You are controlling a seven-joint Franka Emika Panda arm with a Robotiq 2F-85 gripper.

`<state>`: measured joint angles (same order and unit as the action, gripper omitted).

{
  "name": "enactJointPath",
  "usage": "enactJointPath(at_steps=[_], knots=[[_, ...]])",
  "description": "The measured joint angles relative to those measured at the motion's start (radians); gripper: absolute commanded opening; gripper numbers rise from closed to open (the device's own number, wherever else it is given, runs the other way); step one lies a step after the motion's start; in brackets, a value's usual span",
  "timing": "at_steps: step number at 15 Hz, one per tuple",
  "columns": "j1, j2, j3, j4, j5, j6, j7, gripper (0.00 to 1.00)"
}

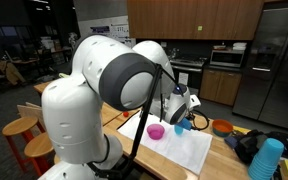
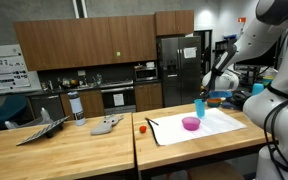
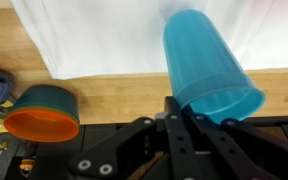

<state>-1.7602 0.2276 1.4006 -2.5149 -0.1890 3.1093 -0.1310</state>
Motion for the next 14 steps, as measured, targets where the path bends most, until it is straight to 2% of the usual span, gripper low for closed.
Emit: enactJointPath(at_steps=[5,6,14], knots=[[0.000,0.007,0.002,-0.002,0.002,-0.004,0.013,0.01],[0.000,0.011,0.006,-0.002,0.004,-0.002,0.025,0.05],[0.000,0.022,0.027,0.001,0.016,0.004,0.058,0.05]])
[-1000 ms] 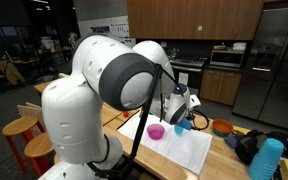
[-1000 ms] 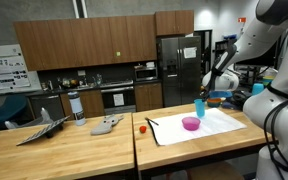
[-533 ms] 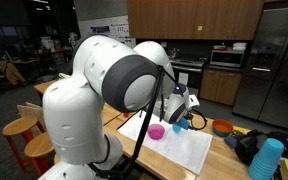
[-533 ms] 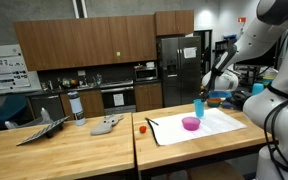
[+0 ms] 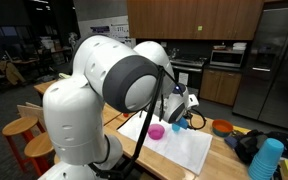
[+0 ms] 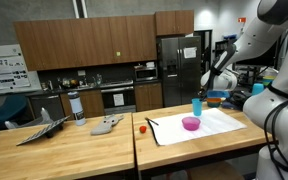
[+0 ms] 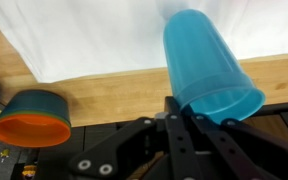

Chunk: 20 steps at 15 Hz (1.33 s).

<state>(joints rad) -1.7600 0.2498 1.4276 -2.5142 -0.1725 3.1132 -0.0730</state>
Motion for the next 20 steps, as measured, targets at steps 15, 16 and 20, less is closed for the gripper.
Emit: enactJointPath(at_steps=[15,16,20], knots=[[0.031,0.007,-0.033,-0.004,-0.003,0.000,-0.013,0.05],[0.031,0.007,-0.033,-0.004,-0.003,0.000,-0.013,0.05],[0.031,0.007,-0.033,-0.004,-0.003,0.000,-0.013,0.05]])
